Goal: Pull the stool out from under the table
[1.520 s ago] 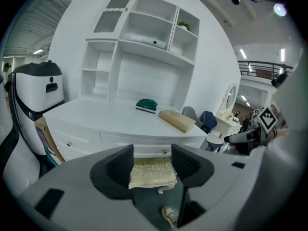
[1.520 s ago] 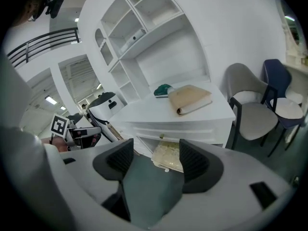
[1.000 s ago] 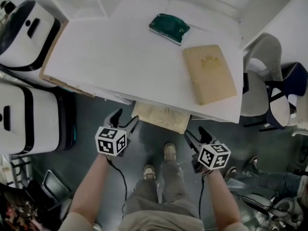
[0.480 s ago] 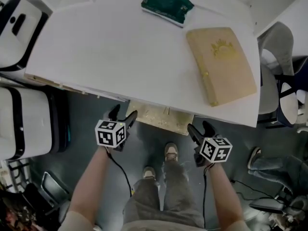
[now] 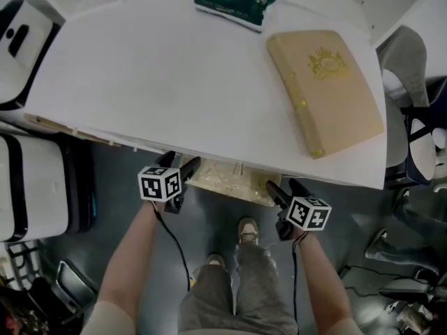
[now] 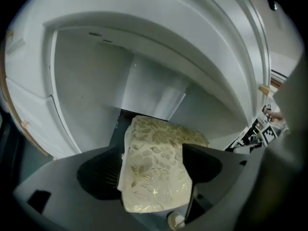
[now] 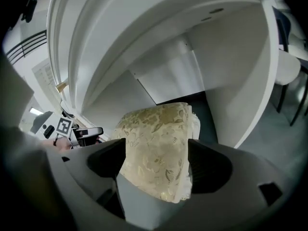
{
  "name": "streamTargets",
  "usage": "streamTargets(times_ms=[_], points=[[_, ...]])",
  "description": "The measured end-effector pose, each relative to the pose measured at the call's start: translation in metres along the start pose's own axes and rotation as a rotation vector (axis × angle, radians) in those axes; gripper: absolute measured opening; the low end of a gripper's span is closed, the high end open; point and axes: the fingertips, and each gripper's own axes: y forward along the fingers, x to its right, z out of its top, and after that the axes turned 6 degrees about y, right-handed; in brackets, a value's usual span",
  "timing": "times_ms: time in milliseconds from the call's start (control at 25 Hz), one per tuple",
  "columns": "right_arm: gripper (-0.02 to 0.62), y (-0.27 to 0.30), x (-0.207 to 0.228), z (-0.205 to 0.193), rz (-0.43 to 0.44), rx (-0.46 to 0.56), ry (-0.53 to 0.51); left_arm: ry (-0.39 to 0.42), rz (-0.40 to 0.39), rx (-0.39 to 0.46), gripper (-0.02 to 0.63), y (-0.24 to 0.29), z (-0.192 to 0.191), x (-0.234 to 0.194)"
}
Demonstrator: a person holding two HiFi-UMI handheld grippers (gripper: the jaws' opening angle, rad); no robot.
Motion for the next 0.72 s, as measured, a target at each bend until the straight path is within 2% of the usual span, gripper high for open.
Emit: streamTargets(times_ms=[80, 160, 360, 480, 720], points=[[0.413, 0.008, 0.004, 0.003, 0.022, 0.030, 0.008, -0.031, 0.001, 0.015, 0.397, 0.008, -0.002, -0.007], [0.426, 0.016, 0.011, 0.006, 0.028, 0.047, 0.012, -0.026, -0.001, 0.013, 0.409, 0.018, -0.006, -0.011], [0.446, 0.038, 0.029, 0.009, 0.045, 0.080, 0.064, -0.061, -0.047, 0.021, 0.438, 0.040, -0.009, -0.013], [0.457, 0.050, 0.041, 0.005, 0.043, 0.080, 0.077, -0.040, -0.059, -0.008, 0.446, 0.052, -0.020, -0.014], [0.471, 0.069, 0.037, -0.004, 0.086, 0.062, 0.064, -0.086, -0.084, -0.016, 0.474, 0.064, -0.028, -0.019]])
